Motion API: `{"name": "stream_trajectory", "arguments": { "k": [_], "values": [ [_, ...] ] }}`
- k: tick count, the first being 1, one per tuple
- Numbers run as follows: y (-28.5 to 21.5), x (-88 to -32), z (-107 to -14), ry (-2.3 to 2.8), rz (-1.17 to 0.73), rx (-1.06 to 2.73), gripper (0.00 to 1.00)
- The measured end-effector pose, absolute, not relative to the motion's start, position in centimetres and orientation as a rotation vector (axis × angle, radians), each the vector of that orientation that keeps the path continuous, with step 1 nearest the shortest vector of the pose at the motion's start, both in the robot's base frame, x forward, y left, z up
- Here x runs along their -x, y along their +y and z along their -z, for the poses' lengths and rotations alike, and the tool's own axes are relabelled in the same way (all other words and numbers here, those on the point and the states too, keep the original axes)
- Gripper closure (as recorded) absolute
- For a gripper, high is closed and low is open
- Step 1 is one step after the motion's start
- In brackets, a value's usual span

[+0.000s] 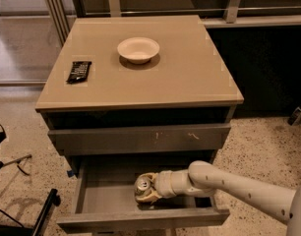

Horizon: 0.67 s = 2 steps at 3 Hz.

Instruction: Place 7up can into middle drawer

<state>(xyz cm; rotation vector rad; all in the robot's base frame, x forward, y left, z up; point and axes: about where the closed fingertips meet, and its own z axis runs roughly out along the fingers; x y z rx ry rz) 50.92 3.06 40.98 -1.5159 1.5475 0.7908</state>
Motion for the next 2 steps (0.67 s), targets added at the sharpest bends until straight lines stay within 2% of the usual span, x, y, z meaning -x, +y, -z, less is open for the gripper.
{"name": "stream_trajectory", "arguments": {
  "k": [1, 2],
  "values": [
    [3.36, -50.83, -40.55, 1.552, -0.792, 1.524, 0.81],
    [3.36, -50.83, -40.55, 1.552, -0.792, 1.524, 0.58]
  ]
}}
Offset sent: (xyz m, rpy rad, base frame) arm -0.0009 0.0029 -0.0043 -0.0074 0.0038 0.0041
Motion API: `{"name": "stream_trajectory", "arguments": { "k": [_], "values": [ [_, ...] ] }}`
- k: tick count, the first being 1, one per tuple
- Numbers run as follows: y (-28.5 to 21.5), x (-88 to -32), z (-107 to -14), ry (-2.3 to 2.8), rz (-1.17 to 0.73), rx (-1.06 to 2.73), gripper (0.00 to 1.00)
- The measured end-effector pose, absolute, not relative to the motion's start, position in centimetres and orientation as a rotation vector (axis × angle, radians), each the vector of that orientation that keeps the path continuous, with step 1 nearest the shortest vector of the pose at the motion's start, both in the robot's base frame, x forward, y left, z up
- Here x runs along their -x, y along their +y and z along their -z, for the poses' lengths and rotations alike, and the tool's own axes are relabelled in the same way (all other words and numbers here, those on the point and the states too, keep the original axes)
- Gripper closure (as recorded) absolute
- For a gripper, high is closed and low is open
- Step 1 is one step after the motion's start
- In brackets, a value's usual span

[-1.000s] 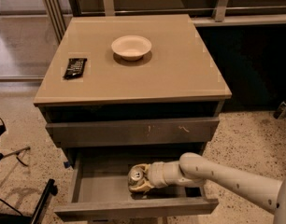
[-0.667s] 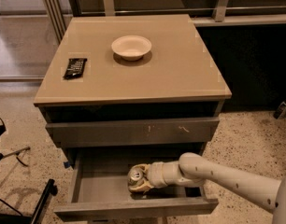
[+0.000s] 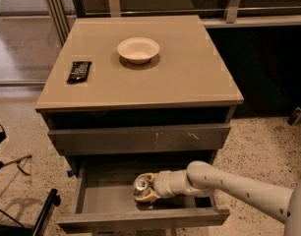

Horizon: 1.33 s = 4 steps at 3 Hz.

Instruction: Place 7up can into middle drawer

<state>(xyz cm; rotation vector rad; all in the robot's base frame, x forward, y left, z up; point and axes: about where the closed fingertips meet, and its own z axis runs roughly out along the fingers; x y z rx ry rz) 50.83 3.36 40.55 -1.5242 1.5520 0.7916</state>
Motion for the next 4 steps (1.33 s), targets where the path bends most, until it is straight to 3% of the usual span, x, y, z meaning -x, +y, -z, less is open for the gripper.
{"name": "stream_trajectory", "arguments": {
  "k": [2, 3, 4],
  "values": [
    [3.37, -50.83, -40.55, 1.552, -0.792, 1.524, 0.12],
    [3.37, -50.83, -40.55, 1.552, -0.792, 1.524, 0.0],
    [3.37, -50.83, -40.55, 1.552, -0.792, 1.524, 0.0]
  ]
}}
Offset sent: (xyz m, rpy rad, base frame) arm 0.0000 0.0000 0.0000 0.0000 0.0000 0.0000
